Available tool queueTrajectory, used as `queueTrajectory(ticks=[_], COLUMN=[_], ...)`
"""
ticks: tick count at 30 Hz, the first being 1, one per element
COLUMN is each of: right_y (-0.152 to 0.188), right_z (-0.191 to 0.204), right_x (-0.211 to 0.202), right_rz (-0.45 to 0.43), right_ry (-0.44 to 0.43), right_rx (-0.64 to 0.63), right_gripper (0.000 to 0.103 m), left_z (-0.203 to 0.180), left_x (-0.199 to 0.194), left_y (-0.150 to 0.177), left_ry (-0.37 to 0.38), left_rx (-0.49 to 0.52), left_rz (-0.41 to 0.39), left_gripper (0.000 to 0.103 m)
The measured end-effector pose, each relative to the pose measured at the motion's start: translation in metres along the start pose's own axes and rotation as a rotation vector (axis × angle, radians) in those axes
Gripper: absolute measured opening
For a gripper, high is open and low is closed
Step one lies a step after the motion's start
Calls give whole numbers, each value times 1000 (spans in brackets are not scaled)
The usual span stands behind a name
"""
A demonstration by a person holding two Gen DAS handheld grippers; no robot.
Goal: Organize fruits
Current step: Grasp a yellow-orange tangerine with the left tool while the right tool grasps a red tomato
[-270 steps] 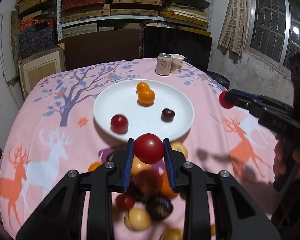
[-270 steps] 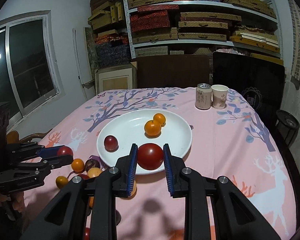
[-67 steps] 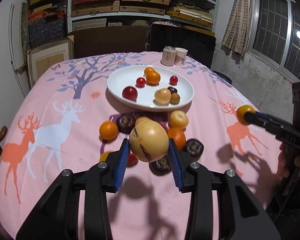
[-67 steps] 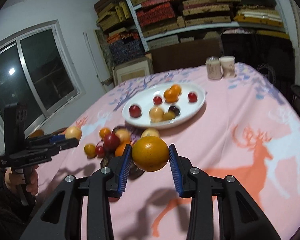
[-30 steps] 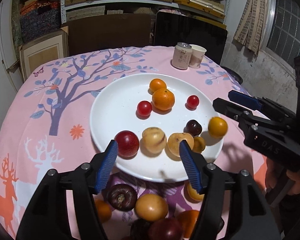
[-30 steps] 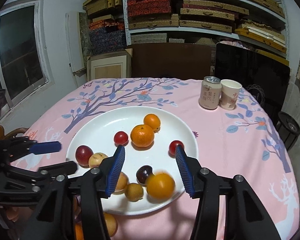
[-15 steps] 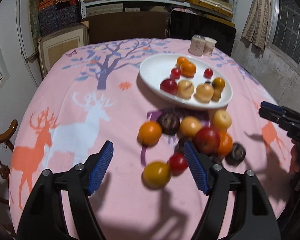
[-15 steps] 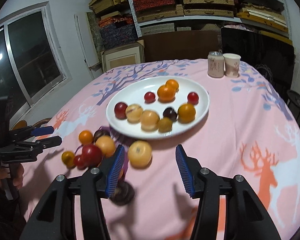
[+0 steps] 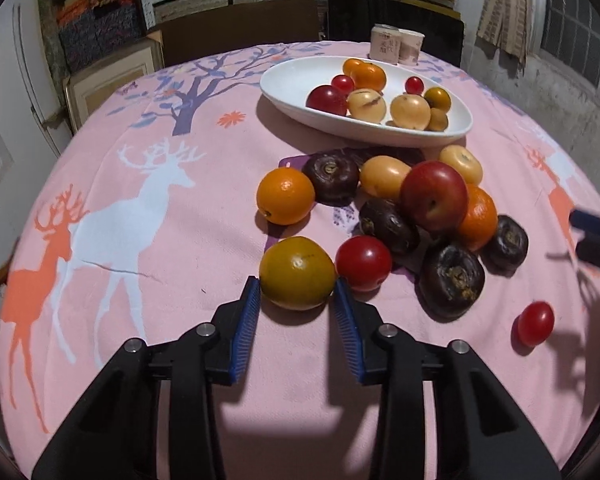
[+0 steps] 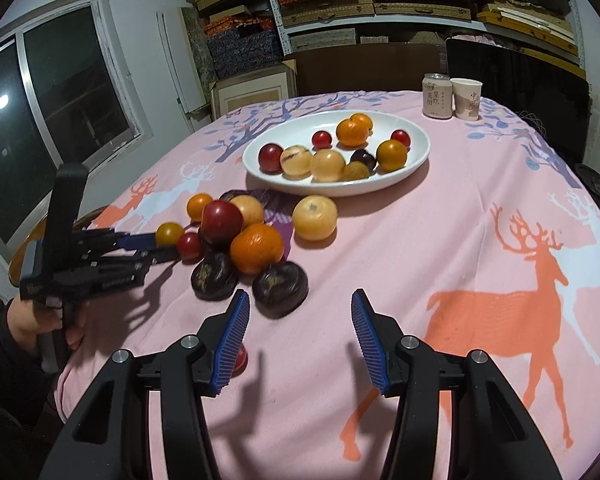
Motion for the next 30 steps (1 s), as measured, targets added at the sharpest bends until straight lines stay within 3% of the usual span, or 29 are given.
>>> queueTrajectory(ticks=[3, 18, 30], right_y=[3, 9, 12], right_z=[4, 5, 7], right_x=[0, 9, 10], right_rz=[5, 35, 38], right_ry=[-4, 1, -6], right_rx=[-11, -5, -7], right_gripper=[53, 53, 53], left_z=[6, 12, 2], left_x=[2, 4, 5], left_y=[-1, -18, -21], left_ry=[43, -37, -72], left_rx=[-47, -46, 18], left_rz=[-4, -53, -74], left_gripper=[42, 49, 38])
Point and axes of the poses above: each gripper's, at about its wrist camera, not at the fingertips, and x roughly the way its jaws point, z to its left, y to its underside, the point moved 6 cm from there along x, roughly the way its jaws point, and after that the axes turned 14 degrees about y, right-handed, at the moved point
